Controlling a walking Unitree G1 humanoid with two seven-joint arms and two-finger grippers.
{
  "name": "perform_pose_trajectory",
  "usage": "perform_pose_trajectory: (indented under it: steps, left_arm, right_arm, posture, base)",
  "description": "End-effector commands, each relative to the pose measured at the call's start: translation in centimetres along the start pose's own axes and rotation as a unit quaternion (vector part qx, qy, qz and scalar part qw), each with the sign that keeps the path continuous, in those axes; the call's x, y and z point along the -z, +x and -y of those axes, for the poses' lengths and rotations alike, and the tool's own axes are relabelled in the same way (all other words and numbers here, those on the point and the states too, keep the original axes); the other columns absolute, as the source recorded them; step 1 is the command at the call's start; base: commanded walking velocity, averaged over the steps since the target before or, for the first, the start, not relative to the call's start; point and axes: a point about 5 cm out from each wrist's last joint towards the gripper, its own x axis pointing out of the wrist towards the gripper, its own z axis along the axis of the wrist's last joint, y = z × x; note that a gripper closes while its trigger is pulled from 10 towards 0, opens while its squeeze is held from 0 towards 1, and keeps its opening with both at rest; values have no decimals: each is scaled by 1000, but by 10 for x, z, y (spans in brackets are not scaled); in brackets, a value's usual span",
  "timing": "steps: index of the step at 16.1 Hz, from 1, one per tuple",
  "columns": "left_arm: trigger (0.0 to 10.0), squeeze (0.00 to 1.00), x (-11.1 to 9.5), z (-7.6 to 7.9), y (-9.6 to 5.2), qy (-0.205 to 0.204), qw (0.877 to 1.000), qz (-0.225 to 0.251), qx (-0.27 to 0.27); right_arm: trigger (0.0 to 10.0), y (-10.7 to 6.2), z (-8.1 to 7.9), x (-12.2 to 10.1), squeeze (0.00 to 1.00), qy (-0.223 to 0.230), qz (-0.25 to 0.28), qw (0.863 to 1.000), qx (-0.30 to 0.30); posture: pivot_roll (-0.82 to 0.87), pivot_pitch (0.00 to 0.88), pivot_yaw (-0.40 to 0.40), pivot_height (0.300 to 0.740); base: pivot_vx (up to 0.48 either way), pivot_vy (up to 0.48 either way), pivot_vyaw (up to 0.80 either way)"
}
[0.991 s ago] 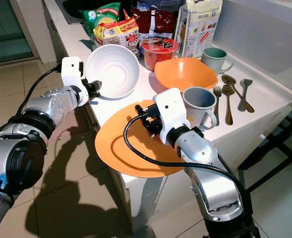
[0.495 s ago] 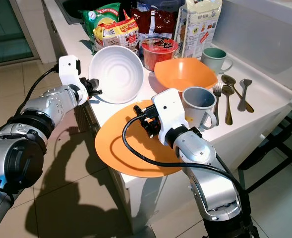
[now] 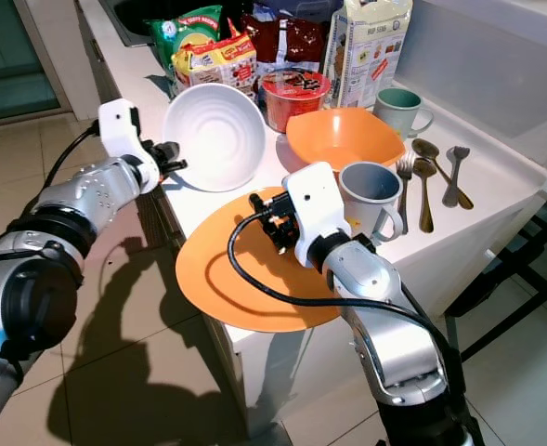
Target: Setting the table
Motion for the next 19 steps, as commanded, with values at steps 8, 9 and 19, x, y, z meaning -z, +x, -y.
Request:
perform_pose_trajectory:
  steps: [8, 9, 19]
  left_arm:
    - [0, 0, -94, -22, -32, -57, 983, 171, 22]
    - [0, 0, -97, -24, -35, -21, 983, 180, 6]
    - [0, 0, -81, 1, -134, 197, 914, 354, -16]
  right_arm:
    - [10000, 19, -2, -13, 0, 26, 52, 998, 4]
    - [10000, 20, -2, -14, 0, 29, 57, 998, 7]
    - [10000, 21, 10, -23, 0, 87, 112, 988, 58]
  posture:
    - [12, 0, -11, 740]
    - [14, 0, -14, 740]
    - [53, 0, -36, 740]
  base:
    - [0, 0, 0]
    - [0, 0, 0]
    - [0, 0, 0]
